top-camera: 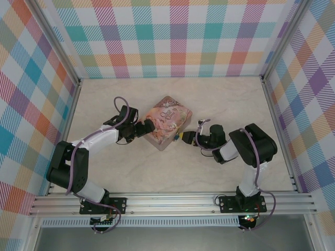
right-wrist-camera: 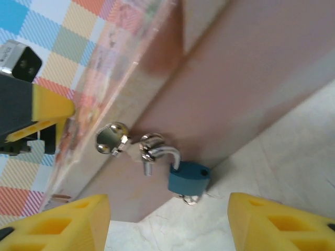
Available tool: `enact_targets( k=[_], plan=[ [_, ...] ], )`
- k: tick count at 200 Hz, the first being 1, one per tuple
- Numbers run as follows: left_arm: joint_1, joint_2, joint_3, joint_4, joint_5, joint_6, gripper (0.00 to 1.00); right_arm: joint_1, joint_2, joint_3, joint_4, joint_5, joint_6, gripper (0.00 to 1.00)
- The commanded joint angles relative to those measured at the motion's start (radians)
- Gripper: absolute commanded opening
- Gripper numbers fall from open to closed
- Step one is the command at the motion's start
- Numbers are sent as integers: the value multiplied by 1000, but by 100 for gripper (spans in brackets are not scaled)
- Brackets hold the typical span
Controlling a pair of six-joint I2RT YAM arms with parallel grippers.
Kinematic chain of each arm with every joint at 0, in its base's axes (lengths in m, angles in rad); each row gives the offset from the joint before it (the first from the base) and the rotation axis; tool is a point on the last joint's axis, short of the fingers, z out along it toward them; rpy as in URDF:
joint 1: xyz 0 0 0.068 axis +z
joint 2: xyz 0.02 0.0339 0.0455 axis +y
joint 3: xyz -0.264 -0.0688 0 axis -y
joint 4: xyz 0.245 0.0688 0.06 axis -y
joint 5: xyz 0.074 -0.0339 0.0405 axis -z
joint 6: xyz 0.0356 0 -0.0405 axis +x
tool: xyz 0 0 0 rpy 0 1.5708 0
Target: Unlock a padlock with a key
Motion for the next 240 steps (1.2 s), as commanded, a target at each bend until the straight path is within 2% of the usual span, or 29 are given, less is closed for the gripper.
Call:
enact_targets(
  k=[1,38,141,240],
  plan=[
    [-14,6,-15,-99,-29,2,100,0,49,44,116,-65,31,66],
    [-15,6,-10,-105,-29,3,100,0,116,83,166,-90,73,67],
    [-15,13,7,-120,-35,4,100,6,170,124,215,-160,128,64],
    [-16,12,7,-125,-41,8,100,14,112,55,215,-162,84,47]
  ],
)
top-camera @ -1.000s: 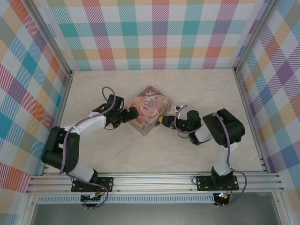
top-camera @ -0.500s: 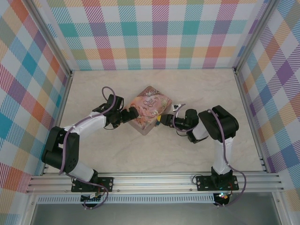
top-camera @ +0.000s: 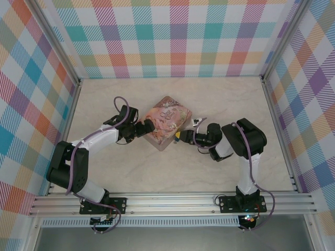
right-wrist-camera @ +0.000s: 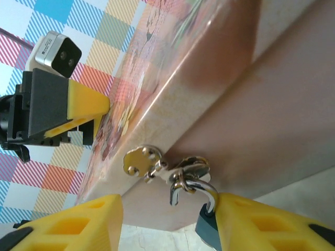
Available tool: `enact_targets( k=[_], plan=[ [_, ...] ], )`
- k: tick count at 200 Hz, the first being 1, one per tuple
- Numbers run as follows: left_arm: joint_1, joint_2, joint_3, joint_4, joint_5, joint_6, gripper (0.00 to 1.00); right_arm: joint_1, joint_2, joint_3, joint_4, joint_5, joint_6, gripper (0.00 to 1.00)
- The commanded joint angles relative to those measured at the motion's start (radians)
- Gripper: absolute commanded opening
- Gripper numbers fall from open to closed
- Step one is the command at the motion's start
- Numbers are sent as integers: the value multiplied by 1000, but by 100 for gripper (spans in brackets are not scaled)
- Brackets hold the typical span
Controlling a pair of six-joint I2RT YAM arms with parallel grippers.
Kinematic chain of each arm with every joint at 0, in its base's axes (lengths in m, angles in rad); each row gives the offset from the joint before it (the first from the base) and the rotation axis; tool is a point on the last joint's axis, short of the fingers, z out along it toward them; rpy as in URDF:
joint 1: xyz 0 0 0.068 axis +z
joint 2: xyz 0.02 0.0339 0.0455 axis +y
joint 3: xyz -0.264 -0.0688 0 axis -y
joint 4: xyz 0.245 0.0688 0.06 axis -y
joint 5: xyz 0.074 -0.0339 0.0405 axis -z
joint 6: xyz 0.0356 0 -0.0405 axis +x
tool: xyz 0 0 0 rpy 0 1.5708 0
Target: Unlock a padlock with a key
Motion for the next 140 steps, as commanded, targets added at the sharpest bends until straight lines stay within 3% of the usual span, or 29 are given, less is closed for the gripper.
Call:
enact_targets(
  k=[1,140],
  plan=[
    [-16,12,-1,-110,-35,7,100,7,-34,-16,53,-14,-32,47],
    [-15,-2,-14,-117,-50,9,100,6,-24,-23,53,41,-8,4]
  ],
)
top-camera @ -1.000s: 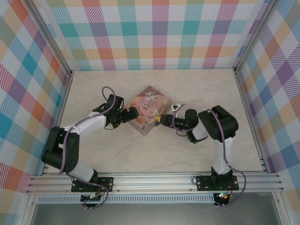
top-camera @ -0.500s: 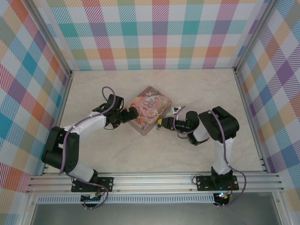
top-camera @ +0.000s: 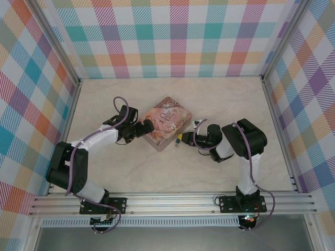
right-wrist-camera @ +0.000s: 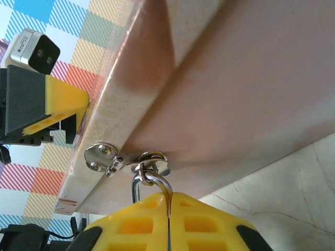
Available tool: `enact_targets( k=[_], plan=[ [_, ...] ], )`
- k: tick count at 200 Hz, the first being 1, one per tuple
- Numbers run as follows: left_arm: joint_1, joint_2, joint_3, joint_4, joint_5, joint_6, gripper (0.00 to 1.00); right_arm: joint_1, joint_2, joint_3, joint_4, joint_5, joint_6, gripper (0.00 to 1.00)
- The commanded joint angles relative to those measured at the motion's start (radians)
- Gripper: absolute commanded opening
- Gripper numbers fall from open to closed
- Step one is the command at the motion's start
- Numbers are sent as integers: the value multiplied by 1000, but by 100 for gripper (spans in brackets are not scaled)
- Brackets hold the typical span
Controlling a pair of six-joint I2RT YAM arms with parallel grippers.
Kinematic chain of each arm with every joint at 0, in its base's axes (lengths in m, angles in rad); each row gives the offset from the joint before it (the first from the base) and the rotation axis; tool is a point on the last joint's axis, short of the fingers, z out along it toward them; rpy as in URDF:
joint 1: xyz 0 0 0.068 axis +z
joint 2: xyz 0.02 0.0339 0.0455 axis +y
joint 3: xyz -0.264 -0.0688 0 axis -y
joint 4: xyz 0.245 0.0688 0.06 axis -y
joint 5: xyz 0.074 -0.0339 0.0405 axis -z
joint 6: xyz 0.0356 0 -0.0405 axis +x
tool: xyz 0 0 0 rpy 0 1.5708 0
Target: Unlock a padlock with a key
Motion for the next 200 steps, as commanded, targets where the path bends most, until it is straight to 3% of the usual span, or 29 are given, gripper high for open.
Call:
enact_targets(
  k=[1,106,200],
  plan=[
    [-15,6,-14,-100,-34,9,100,7,-19,-6,95,8,7,4],
    [-15,16,-17,-95,-34,9,100,6,-73,-21,95,158,142,0],
    [-15,21,-11,-104,-38,12,100,11,-115,45,34,212,217,0]
  ],
)
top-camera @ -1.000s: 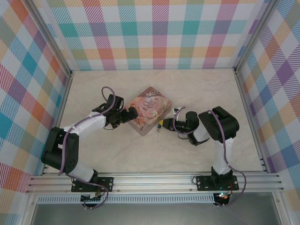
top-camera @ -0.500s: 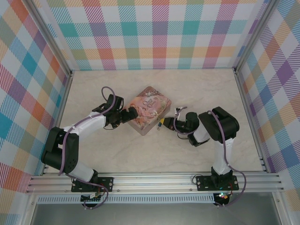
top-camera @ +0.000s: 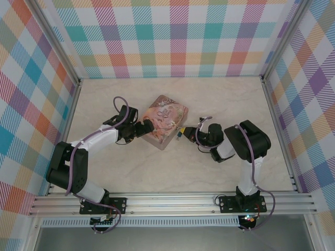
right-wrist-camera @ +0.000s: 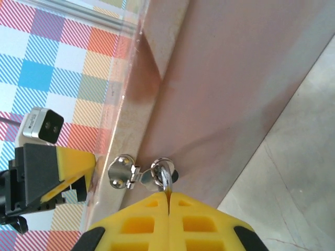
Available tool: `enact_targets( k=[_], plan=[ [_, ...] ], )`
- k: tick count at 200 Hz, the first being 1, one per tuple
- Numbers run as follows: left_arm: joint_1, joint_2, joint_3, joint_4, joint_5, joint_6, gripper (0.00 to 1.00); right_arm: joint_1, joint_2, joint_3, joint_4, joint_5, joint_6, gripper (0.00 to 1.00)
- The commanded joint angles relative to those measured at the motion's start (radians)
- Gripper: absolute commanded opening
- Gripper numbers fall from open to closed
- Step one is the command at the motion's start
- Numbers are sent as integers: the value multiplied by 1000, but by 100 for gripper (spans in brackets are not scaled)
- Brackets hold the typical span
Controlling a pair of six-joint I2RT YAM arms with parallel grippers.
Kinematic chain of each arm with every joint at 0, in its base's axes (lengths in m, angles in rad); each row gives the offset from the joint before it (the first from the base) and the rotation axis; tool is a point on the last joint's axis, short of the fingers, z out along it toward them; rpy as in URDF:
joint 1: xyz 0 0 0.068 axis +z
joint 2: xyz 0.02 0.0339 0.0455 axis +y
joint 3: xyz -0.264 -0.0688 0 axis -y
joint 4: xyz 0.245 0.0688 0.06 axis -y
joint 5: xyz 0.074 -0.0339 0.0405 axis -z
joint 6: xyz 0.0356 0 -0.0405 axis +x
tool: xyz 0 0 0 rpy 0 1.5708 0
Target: Unlock a padlock with a key
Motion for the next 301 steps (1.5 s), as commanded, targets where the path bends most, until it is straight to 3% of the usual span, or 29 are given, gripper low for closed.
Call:
enact_targets(
  k=[1,81,122,154,189,216,257,301],
  plan=[
    [-15,21,-11,-105,-36,12,100,7,-50,56,31,29,9,0],
    [-14,1,-5,-120,-58,9,100,-3,-145,58,-167,85,-136,0],
    [-14,-17,12,-133,-75,17,100,-9,-285,28,-411,82,-291,6],
    [14,-25,31,-154,-77,43,100,-9,-463,45,-824,146,-472,20],
    [59,11,36,-133,-58,61,100,-12,-676,34,-1153,328,-602,46],
    [97,59,76,-123,-52,89,100,-19,-771,51,-1320,383,-668,67],
    [141,137,198,-146,-62,150,100,-19,-803,82,-1442,430,-708,91],
    [172,178,314,-187,-61,195,100,-21,-817,80,-1453,450,-712,100]
  ],
)
